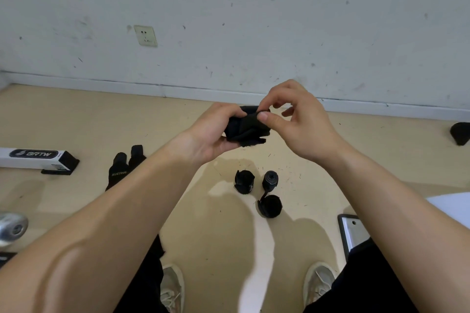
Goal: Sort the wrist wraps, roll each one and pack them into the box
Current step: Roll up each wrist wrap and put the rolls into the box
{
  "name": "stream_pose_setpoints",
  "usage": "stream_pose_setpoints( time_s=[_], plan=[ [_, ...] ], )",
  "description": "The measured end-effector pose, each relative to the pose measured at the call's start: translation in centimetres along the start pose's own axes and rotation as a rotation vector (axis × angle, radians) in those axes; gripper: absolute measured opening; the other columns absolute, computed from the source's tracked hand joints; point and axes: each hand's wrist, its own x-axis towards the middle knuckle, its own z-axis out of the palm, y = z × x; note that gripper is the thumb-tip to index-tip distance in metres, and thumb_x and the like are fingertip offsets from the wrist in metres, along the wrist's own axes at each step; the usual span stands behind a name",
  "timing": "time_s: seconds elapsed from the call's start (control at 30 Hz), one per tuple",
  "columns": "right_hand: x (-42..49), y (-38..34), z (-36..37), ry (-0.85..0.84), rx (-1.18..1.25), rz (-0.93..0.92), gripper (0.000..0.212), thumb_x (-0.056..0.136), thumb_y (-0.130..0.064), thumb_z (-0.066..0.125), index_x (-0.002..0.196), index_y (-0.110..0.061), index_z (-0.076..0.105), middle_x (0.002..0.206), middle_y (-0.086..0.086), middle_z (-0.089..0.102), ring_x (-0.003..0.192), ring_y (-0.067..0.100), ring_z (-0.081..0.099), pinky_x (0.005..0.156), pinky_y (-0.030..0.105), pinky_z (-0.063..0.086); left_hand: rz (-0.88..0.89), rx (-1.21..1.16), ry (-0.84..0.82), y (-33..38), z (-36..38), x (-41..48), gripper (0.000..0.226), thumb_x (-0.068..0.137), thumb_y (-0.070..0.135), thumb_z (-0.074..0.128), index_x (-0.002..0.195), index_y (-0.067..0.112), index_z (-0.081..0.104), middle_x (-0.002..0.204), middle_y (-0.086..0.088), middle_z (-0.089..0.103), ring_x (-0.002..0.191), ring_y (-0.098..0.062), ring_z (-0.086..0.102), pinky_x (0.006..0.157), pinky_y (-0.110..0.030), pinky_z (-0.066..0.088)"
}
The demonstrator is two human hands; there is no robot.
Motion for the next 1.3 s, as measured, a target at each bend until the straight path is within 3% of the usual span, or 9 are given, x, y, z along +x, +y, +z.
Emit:
stream_pose_setpoints(
  time_s=[0.1,0.23,0.3,0.4,0.47,0.63,0.97,1.17,1.3],
  plan=[
    [0.5,0.4,-0.1,0.092,0.002,0.035,0.025,0.092,-0.017,0.071,0.083,-0.038,0.061,0.107,-0.015,0.054,0.101,-0.002,0.053,0.08,0.011,0.04,-0.023,-0.048,0.001,-0.1,0.6,-0.1,0.021,0.097,-0.002,0.048,0.09,0.006,0.066,0.092,-0.018,0.064,0.088,-0.035,0.07,0.072,-0.049,0.065],
    [1.0,1.1,0.5,0.158,0.079,0.094,0.024,0.096,-0.015,0.066,0.084,-0.035,0.058,0.114,-0.004,0.061,0.111,0.005,0.059,0.092,0.029,0.049,-0.053,-0.09,-0.002,-0.3,0.7,0.3,0.015,0.095,0.0,0.053,0.105,0.008,0.061,0.105,-0.016,0.061,0.102,-0.036,0.064,0.072,-0.045,0.065],
    [1.2,1.2,0.9,0.168,0.122,0.128,0.02,0.098,-0.017,0.062,0.087,-0.033,0.057,0.11,-0.001,0.065,0.106,0.006,0.063,0.089,0.035,0.054,-0.052,-0.132,-0.024,-0.5,0.9,0.4,0.014,0.095,0.001,0.056,0.106,0.008,0.058,0.105,-0.017,0.061,0.102,-0.037,0.064,0.076,-0.049,0.065],
    [1.5,1.1,1.2,0.196,0.149,0.165,0.018,0.102,-0.019,0.056,0.09,-0.031,0.054,0.092,-0.004,0.068,0.082,0.006,0.064,0.066,0.025,0.05,-0.039,-0.176,-0.048,-0.9,1.2,0.3,0.006,0.099,0.008,0.06,0.104,0.008,0.056,0.1,-0.016,0.061,0.1,-0.038,0.065,0.082,-0.054,0.063],
    [1.6,1.0,1.3,0.227,0.133,0.176,0.014,0.103,-0.022,0.054,0.092,-0.03,0.052,0.089,-0.01,0.065,0.077,0.006,0.061,0.061,0.018,0.044,-0.02,-0.186,-0.069,-1.2,1.5,0.2,0.01,0.104,0.017,0.059,0.101,0.009,0.054,0.098,-0.015,0.061,0.098,-0.037,0.066,0.083,-0.053,0.063],
    [1.8,1.0,1.5,0.265,0.112,0.201,0.01,0.102,-0.023,0.056,0.093,-0.026,0.054,0.089,-0.015,0.062,0.072,-0.006,0.058,0.06,0.008,0.041,0.09,-0.136,-0.078,-1.8,1.8,0.2,0.022,0.109,0.029,0.053,0.106,0.008,0.053,0.096,-0.012,0.066,0.086,-0.031,0.072,0.084,-0.052,0.063],
    [1.7,1.0,0.9,0.261,0.138,0.315,0.009,0.092,-0.016,0.058,0.085,-0.022,0.055,0.082,-0.009,0.059,0.074,0.008,0.055,0.065,0.023,0.043,0.188,0.082,-0.103,-2.1,1.5,0.4,0.018,0.1,0.019,0.067,0.113,0.01,0.057,0.1,-0.015,0.075,0.098,-0.031,0.075,0.095,-0.052,0.06],
    [1.6,1.4,1.1,0.185,0.296,0.459,0.009,0.094,-0.013,0.053,0.089,-0.021,0.057,0.083,-0.004,0.059,0.069,0.01,0.054,0.06,0.021,0.042,0.19,0.217,-0.039,-2.3,2.0,0.5,0.02,0.096,0.019,0.071,0.111,0.016,0.06,0.092,-0.005,0.074,0.089,-0.021,0.076,0.079,-0.037,0.063],
    [1.9,1.9,0.9,0.12,0.378,0.551,0.019,0.093,-0.005,0.051,0.085,-0.02,0.058,0.079,0.0,0.058,0.065,0.017,0.052,0.055,0.027,0.038,0.211,0.314,-0.02,-2.2,1.9,0.4,0.019,0.094,0.017,0.072,0.11,0.019,0.06,0.093,-0.006,0.071,0.072,-0.008,0.073,0.064,-0.025,0.06]
  ],
)
